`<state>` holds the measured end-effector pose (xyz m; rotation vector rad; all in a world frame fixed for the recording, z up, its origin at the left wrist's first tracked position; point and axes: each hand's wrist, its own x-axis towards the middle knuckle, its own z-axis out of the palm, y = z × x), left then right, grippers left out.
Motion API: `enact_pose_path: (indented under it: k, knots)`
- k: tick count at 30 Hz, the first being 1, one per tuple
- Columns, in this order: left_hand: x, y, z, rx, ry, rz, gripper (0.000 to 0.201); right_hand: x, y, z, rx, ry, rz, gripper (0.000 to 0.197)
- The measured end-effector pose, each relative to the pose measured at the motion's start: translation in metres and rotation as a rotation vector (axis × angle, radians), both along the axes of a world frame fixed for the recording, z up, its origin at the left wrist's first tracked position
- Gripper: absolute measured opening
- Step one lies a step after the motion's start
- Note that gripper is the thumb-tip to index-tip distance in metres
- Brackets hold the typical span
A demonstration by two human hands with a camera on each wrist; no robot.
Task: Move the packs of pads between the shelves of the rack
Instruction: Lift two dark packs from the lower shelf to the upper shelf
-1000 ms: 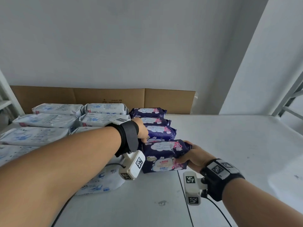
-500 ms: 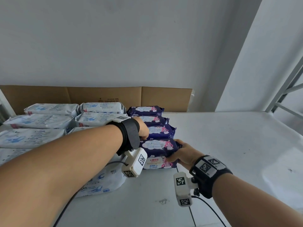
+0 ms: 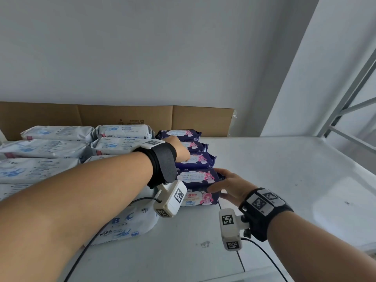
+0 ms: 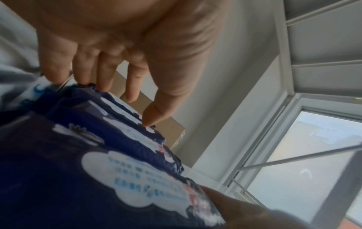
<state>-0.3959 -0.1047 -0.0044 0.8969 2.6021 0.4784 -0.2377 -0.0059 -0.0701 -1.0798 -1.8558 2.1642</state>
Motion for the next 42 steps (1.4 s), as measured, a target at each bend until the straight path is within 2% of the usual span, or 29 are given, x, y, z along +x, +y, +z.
enact_pose_path:
  k: [2, 3, 5, 6, 9, 14, 21, 25, 29, 36, 42]
  knots:
    - [-0.002, 0.001, -0.002, 0.039, 0.018, -0.037, 0.011, 0.006, 0.0, 0.002, 0.001, 0.025, -0.066, 0.063]
    - [-0.001, 0.001, -0.003, 0.103, 0.01, -0.066, 0.017, 0.01, 0.0, 0.003, 0.018, 0.033, -0.107, 0.061]
    - [0.006, 0.003, -0.004, 0.284, -0.052, -0.079, 0.042, 0.019, 0.0, 0.005, 0.066, 0.052, -0.207, 0.054]
    - [0.01, 0.004, -0.005, 0.385, -0.079, -0.088, 0.045, 0.025, 0.001, 0.006, 0.087, 0.064, -0.262, 0.05]
    - [0.033, 0.01, -0.006, 0.586, -0.158, -0.148, 0.039, 0.051, 0.002, 0.009, 0.146, 0.092, -0.397, 0.041]
    - [0.098, 0.015, -0.007, 0.715, -0.251, -0.237, 0.032, 0.113, -0.003, 0.01, 0.224, 0.077, -0.502, 0.042]
    - [0.22, 0.024, -0.017, 0.687, -0.322, -0.392, 0.033, 0.228, -0.007, 0.011, 0.341, 0.009, -0.579, 0.047]
    - [0.315, 0.036, -0.037, 0.649, -0.388, -0.383, 0.028, 0.327, -0.007, 0.0, 0.379, -0.036, -0.586, 0.051]
    - [0.416, 0.054, -0.069, 0.532, -0.464, -0.344, 0.03, 0.437, -0.001, -0.016, 0.422, -0.142, -0.568, 0.055]
    - [0.548, 0.098, -0.129, 0.333, -0.609, -0.257, 0.049, 0.593, 0.033, -0.05, 0.427, -0.346, -0.613, 0.062]
    - [0.611, 0.147, -0.17, 0.17, -0.604, -0.286, 0.076, 0.668, 0.09, -0.085, 0.422, -0.501, -0.66, 0.073]
